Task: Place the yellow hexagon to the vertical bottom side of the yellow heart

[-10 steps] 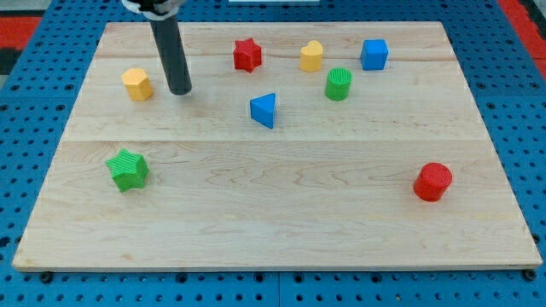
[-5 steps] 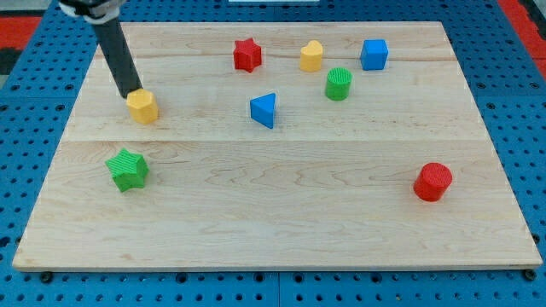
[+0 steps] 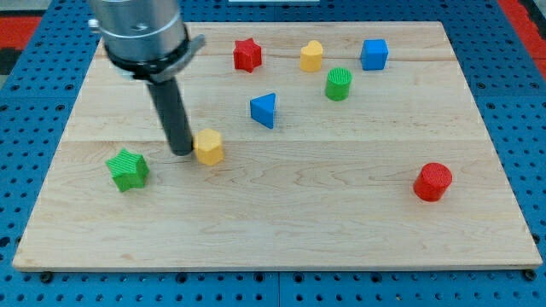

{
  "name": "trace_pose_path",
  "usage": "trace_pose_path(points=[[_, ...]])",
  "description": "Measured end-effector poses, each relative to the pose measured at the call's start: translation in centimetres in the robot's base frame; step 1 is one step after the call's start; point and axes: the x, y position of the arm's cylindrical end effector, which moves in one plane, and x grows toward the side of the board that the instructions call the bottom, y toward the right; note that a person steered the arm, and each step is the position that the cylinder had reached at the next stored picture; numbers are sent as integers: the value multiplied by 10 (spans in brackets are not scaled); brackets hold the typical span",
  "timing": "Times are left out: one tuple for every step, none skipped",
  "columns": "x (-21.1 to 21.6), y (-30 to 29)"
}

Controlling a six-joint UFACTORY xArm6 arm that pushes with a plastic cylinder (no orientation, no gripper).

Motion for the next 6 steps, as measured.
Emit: trace_pose_path(points=[[0, 36], [1, 72], [12, 96], [20, 119], [24, 134], [6, 130]])
